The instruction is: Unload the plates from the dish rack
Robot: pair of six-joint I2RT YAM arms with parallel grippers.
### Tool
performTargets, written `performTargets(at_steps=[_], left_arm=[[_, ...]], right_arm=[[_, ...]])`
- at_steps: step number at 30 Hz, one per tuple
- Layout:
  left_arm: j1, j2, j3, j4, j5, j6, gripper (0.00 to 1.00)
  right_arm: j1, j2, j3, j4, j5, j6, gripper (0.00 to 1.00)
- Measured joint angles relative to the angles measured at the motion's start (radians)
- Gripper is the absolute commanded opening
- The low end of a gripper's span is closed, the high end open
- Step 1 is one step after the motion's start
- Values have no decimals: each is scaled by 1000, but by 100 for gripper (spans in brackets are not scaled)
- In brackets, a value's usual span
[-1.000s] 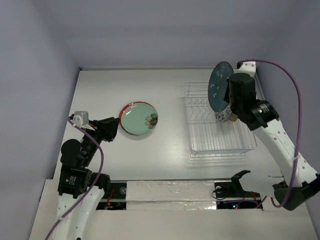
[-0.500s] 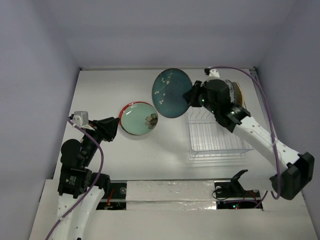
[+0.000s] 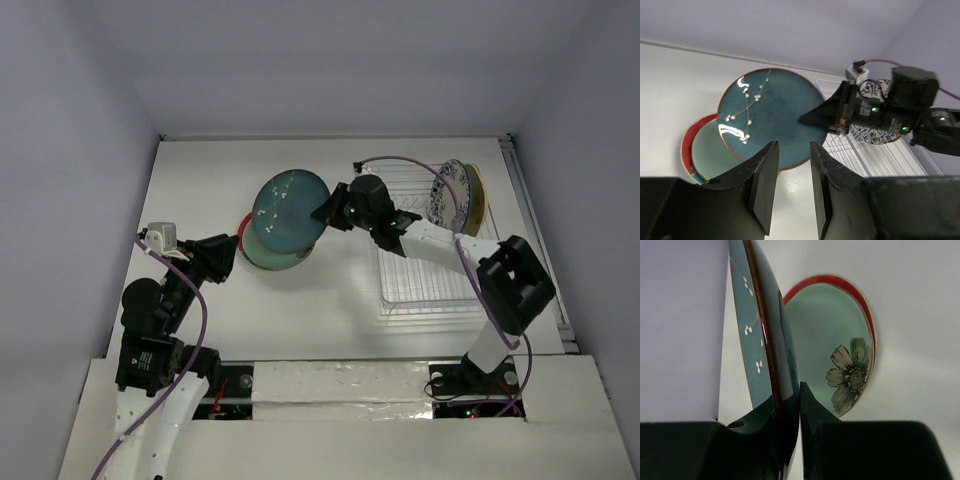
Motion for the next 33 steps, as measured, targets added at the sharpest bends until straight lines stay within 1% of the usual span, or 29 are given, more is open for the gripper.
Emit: performTargets(at_steps=[3, 6, 12, 15, 17, 18, 19, 21, 24, 25, 26, 27, 28, 29, 30, 33], left_arm=[[0, 0, 0, 0, 0, 0, 29], [0, 0, 0, 0, 0, 0, 29], [0, 0, 0, 0, 0, 0, 29], [0, 0, 0, 0, 0, 0, 29], [0, 0, 0, 0, 0, 0, 29], [0, 0, 0, 0, 0, 0, 29], [0, 0, 0, 0, 0, 0, 29], [0, 0, 0, 0, 0, 0, 29], [0, 0, 0, 0, 0, 0, 29], [0, 0, 0, 0, 0, 0, 29], [0, 0, 0, 0, 0, 0, 29], [0, 0, 0, 0, 0, 0, 29], [0, 0, 0, 0, 0, 0, 29], [0, 0, 0, 0, 0, 0, 29], [0, 0, 0, 0, 0, 0, 29], [0, 0, 0, 1, 0, 0, 29]], right_arm=[[5, 70, 1, 30, -4, 47, 0], [7, 130, 5, 52, -6, 79, 2], [23, 217, 11, 88, -19, 135, 4], [36, 250, 12, 119, -37, 162, 7], [44, 269, 17, 134, -45, 178, 11], [48, 277, 17, 145, -51, 191, 15], [51, 279, 17, 154, -55, 195, 23], [55, 282, 18, 173, -64, 207, 29], [61, 282, 27, 192, -69, 212, 47], [63, 282, 32, 193, -70, 207, 56], [64, 282, 37, 190, -71, 200, 61], [66, 282, 44, 182, -71, 187, 66], [70, 282, 52, 166, -67, 171, 75], [73, 282, 64, 142, -62, 153, 80], [77, 282, 77, 119, -57, 134, 87], [91, 282, 129, 20, -26, 59, 91]])
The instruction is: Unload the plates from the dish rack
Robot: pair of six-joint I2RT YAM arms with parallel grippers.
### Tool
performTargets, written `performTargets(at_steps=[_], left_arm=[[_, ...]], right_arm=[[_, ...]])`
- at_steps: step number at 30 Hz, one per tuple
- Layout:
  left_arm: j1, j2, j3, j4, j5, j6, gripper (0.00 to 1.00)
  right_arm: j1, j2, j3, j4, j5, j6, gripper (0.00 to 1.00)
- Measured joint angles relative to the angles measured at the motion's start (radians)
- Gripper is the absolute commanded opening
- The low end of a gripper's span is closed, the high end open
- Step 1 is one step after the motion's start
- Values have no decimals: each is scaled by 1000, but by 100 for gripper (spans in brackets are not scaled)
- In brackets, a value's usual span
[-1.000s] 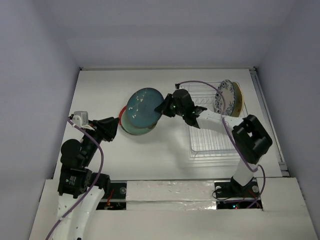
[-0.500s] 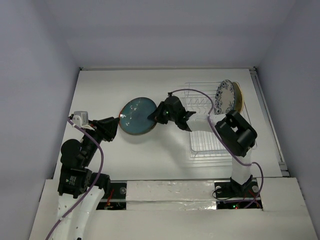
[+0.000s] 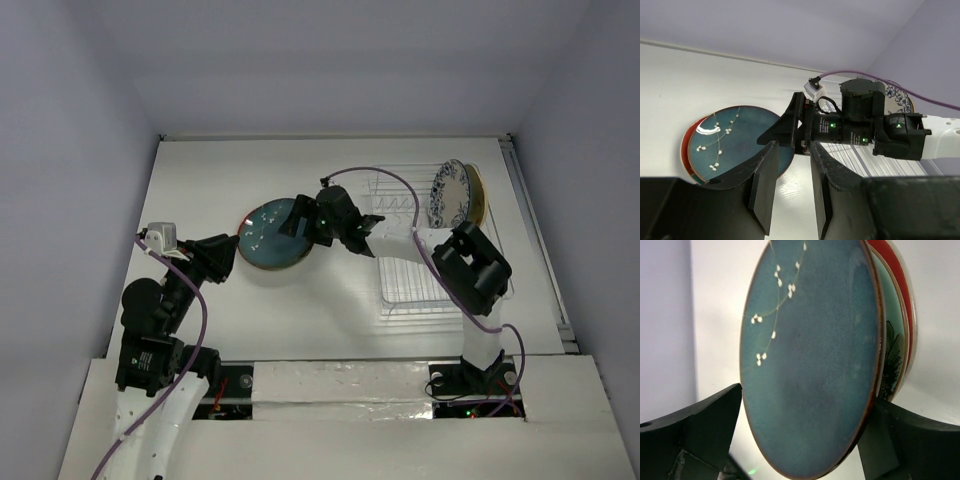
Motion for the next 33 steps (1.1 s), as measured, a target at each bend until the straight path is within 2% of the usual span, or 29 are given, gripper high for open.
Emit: performTargets(at_steps=[5, 7, 11, 21, 24, 25, 27, 28, 30, 33], left_arm=[[0, 0, 0, 0, 0, 0, 29], [0, 0, 0, 0, 0, 0, 29], [0, 0, 0, 0, 1, 0, 29], [0, 0, 0, 0, 4, 0, 29], [0, 0, 0, 0, 4, 0, 29], [0, 0, 0, 0, 4, 0, 29], [0, 0, 0, 0, 4, 0, 29], [0, 0, 0, 0, 5, 0, 28], [0, -1, 0, 0, 5, 0, 23], [0, -3, 0, 0, 7, 0, 16]], right_arm=[[26, 0, 83, -154, 67, -122, 95], [39, 0, 116, -229, 110, -173, 99], [53, 0, 164, -359, 185, -262, 100], [58, -27, 170, -475, 298, -367, 97], [58, -109, 148, -489, 354, -387, 83], [58, -150, 135, -500, 380, -393, 64], [56, -245, 117, -519, 444, -413, 34], [51, -299, 104, -524, 483, -420, 14], [35, -422, 76, -542, 560, -437, 3], [-37, -580, 14, -561, 664, -446, 0]])
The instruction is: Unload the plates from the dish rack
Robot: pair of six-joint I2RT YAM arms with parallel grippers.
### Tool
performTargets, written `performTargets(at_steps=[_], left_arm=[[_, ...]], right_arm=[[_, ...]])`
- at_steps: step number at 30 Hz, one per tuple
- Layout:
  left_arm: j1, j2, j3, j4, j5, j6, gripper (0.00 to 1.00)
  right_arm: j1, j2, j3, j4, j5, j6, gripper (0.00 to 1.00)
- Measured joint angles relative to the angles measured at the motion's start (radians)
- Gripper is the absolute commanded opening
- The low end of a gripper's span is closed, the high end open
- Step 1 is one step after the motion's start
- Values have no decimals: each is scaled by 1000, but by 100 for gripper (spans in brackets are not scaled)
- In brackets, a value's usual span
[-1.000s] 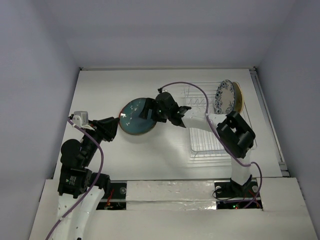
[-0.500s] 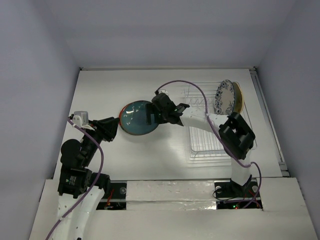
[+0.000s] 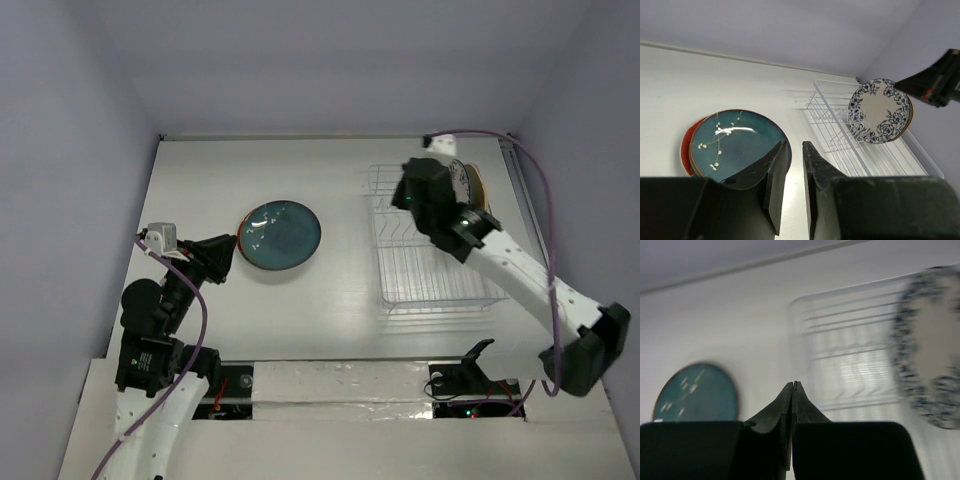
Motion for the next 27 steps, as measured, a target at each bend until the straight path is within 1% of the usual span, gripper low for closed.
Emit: performTargets(at_steps=[2, 3, 4, 6, 8, 12, 15, 18, 19, 27], left_arm=[[0, -1, 0, 0, -1, 0, 12], [0, -1, 0, 0, -1, 0, 11], [0, -2, 0, 0, -2, 0, 10], [0, -2, 0, 0, -5, 0, 10], [0, -2, 0, 0, -9, 0, 11], [0, -2, 0, -1, -11, 0, 16], [0, -2, 0, -1, -11, -1, 19], [0, -2, 0, -1, -11, 0, 20], [0, -2, 0, -1, -11, -1, 20], [0, -2, 0, -1, -11, 0, 21]], right_arm=[[-122, -119, -52, -4, 53, -7, 0], [-173, -157, -82, -13, 82, -10, 5], [-219, -188, -112, -24, 108, -11, 24], [-282, -229, -161, -53, 147, -15, 47], [-323, -245, -196, -77, 159, -21, 63], [-387, -231, -246, -94, 153, -38, 64], [-420, -202, -260, -99, 142, -42, 62], [-443, -162, -261, -95, 130, -47, 56], [-447, -148, -261, -91, 127, -48, 52], [-478, -8, -253, -69, 129, -68, 39]])
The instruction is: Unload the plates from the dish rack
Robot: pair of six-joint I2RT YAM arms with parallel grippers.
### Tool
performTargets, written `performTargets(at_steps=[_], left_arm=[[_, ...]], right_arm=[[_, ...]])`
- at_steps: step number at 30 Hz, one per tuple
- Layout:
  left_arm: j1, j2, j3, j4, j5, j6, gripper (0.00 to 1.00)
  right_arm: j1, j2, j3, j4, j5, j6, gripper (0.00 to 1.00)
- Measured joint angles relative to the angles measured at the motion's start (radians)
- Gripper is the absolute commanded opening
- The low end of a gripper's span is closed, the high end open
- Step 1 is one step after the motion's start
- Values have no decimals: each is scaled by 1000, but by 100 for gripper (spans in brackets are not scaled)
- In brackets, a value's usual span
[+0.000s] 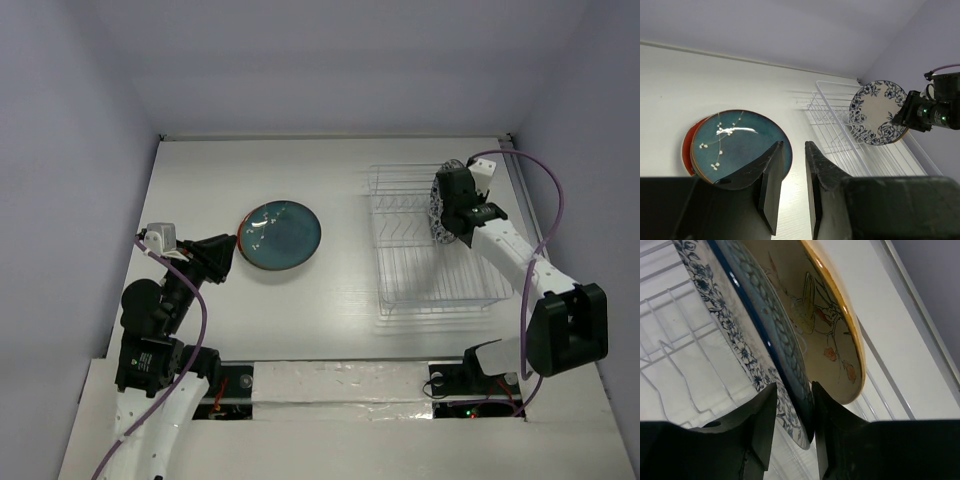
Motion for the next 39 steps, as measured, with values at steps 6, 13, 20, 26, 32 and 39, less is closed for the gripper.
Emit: performTargets(at_steps=[6, 13, 20, 26, 32, 39], left_arm=[[0, 0, 0, 0, 0, 0, 21], [0, 0, 0, 0, 0, 0, 22], [0, 0, 0, 0, 0, 0, 22], [0, 0, 0, 0, 0, 0, 23], [0, 1, 0, 0, 1, 0, 23], [0, 3, 0, 0, 1, 0, 24]], right_arm=[[-9, 10, 22, -16, 3, -25, 11], [-5, 0, 48, -62, -27, -72, 0], [-5, -61, 103, -143, -38, -106, 0], [7, -140, 200, -209, -16, -132, 0], [91, -220, 267, -201, -52, -122, 0], [233, -236, 190, -3, -334, -5, 0]])
